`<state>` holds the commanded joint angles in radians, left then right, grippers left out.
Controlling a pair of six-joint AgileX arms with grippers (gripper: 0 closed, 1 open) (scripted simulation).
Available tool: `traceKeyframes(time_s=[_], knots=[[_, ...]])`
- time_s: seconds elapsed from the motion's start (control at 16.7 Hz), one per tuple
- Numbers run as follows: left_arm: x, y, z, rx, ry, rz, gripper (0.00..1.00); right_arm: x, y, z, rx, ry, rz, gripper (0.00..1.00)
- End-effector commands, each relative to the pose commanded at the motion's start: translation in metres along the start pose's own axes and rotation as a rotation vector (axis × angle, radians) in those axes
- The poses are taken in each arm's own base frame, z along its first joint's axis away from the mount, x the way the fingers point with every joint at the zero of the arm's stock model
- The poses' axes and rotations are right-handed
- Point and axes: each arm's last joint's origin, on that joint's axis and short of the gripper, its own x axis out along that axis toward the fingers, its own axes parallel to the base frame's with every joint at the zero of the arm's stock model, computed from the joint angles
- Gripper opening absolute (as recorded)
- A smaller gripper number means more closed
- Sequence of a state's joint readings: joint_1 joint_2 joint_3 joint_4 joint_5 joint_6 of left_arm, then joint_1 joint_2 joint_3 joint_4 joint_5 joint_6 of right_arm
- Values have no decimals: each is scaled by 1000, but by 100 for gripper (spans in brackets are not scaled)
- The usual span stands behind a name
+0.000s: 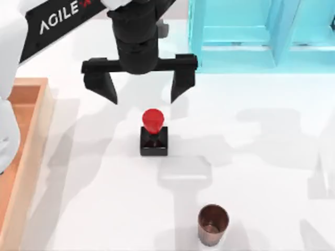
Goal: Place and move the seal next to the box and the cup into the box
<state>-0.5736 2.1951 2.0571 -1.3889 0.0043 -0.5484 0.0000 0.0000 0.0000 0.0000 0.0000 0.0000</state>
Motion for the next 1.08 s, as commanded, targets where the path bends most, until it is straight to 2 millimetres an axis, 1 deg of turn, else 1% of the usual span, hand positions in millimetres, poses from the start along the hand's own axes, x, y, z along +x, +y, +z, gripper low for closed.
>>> traceKeyframes(time_s=[0.18, 0.48, 0.6, 0.72, 0.96, 1.08], knots=[[12, -14, 5, 4, 34, 22, 100, 0, 0, 0, 0, 0, 0, 100], [13, -13, 6, 0, 36, 23, 100, 0, 0, 0, 0, 0, 0, 100], [17, -14, 6, 4, 36, 23, 100, 0, 0, 0, 0, 0, 0, 100], [32, -14, 6, 5, 38, 24, 100, 0, 0, 0, 0, 0, 0, 100], [78, -14, 4, 5, 33, 21, 100, 0, 0, 0, 0, 0, 0, 100], [91, -13, 2, 5, 36, 23, 100, 0, 0, 0, 0, 0, 0, 100]])
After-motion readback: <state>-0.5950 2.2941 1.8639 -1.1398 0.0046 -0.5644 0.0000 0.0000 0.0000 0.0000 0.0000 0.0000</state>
